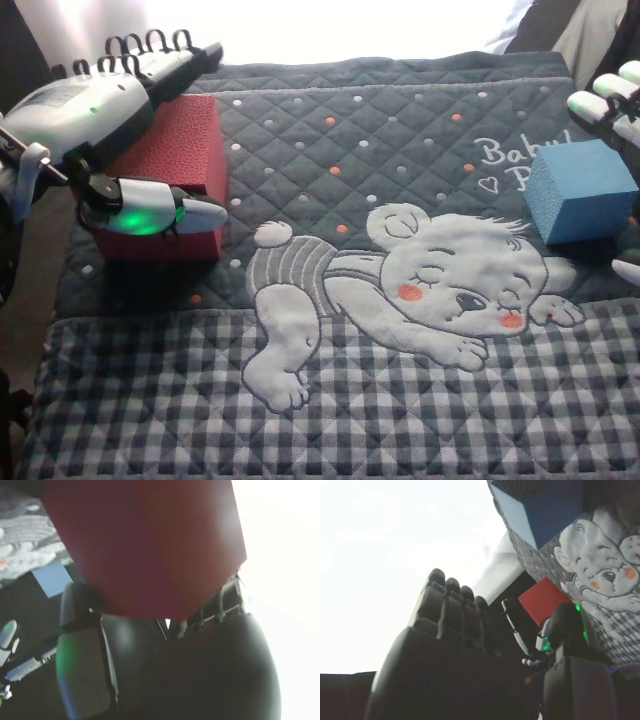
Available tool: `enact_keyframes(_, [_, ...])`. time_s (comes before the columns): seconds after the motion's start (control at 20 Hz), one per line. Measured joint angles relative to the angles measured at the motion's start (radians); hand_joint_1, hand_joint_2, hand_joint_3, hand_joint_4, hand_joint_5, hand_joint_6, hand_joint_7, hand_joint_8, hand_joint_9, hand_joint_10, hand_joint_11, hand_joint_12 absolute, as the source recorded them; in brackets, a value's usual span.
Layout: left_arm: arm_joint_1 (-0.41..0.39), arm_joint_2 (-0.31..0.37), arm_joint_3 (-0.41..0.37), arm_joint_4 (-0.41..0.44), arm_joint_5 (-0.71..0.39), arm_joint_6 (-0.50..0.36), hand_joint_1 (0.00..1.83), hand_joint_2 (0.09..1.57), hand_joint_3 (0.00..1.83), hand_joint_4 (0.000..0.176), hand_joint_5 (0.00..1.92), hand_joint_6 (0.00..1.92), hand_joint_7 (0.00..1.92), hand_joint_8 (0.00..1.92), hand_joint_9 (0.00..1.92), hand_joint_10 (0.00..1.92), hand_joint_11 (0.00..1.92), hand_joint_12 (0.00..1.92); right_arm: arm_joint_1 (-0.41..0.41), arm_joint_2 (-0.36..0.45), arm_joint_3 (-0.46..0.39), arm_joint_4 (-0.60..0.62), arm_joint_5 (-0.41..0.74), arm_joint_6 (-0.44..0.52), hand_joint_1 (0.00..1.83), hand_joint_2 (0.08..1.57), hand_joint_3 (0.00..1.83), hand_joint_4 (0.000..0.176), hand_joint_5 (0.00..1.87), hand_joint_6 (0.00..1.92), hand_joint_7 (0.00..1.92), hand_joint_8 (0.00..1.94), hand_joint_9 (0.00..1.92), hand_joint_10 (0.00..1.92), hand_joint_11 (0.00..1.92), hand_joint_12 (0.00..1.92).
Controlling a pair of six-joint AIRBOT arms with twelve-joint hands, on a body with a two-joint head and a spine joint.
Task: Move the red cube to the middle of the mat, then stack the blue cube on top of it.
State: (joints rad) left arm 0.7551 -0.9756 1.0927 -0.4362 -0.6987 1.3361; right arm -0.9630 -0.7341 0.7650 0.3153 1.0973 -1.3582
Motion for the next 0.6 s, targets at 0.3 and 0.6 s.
enact_keyframes(0.3, [0.0, 0.011, -0.024, 0.025, -0.006, 0.004, 1.21, 1.07, 0.0, 0.095, 0.42, 0.07, 0.33, 0.02, 0.05, 0.69, 0.0, 1.41, -0.008, -0.002, 0.0, 0.0, 0.001, 0.014, 0.64, 1.22, 0.01, 0.0, 0.0, 0.0, 0.0, 0.0, 0.0, 0.0, 0.0, 0.0])
enact_keyframes(0.6, [0.027, 0.043, -0.047, 0.048, -0.07, -0.041, 1.3, 1.1, 0.0, 0.078, 0.0, 1.22, 0.0, 1.21, 0.0, 1.54, 0.14, 1.92, -0.008, -0.005, 0.0, 0.002, 0.006, 0.018, 0.6, 1.23, 0.01, 0.0, 0.0, 0.0, 0.0, 0.0, 0.0, 0.0, 0.0, 0.0])
